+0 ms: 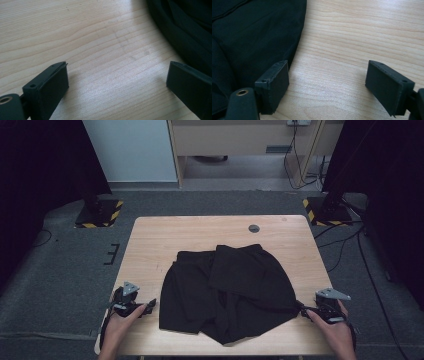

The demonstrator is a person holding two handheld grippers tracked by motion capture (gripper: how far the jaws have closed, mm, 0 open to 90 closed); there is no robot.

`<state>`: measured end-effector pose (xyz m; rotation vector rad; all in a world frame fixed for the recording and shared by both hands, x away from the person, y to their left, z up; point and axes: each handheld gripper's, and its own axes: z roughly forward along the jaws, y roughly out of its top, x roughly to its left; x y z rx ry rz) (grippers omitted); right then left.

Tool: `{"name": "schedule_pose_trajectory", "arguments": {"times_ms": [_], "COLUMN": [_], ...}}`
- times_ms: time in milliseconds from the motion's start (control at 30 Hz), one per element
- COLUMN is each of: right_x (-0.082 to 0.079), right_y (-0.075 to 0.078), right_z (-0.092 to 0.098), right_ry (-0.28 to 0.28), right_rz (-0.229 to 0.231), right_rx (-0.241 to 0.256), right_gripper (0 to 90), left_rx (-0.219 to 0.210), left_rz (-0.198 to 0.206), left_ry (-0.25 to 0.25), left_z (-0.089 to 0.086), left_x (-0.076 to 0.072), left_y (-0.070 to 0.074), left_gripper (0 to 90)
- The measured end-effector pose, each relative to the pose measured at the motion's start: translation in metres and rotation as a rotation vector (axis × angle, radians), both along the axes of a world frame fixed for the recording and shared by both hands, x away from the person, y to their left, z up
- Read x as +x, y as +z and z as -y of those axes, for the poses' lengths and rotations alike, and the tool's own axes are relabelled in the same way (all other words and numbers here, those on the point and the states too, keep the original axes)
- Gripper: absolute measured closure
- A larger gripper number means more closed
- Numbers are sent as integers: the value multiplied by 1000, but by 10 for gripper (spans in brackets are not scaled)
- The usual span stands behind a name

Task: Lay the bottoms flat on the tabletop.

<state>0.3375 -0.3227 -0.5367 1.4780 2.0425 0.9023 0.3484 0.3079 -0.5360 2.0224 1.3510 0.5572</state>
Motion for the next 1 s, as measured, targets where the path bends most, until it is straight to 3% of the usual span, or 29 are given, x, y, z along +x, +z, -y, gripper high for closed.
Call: {"name": "schedule_pose_trajectory", "arguments": {"times_ms": [367, 467, 500, 533, 633, 767, 867, 1000], "right_x": [0, -1, -1, -1, 0, 13, 28, 54], "right_y": [0, 0, 0, 1, 2, 17, 32, 51], "right_z": [0, 0, 0, 0, 2, -1, -13, -37], "right_ry": [0, 4, -1, 2, -3, 51, 99, 164], "right_rz": [0, 4, 8, 11, 16, 47, 70, 75], "right_rx": [0, 4, 6, 9, 53, 98, 104, 88], "right_gripper": [191, 230, 250, 295, 411, 531, 609, 648], "left_rx": [0, -19, -18, -12, -47, -61, -83, -62], "left_rz": [16, 17, 29, 46, 75, 88, 86, 83], "left_ry": [14, 10, 11, 18, 18, 15, 23, -8], "left_z": [0, 0, -1, -2, -4, -5, -1, 8], "left_x": [-2, -3, -4, -6, -10, -11, -9, -9], "left_y": [1, 2, 5, 7, 13, 16, 17, 19], "left_gripper": [77, 107, 172, 237, 255, 280, 313, 349]}}
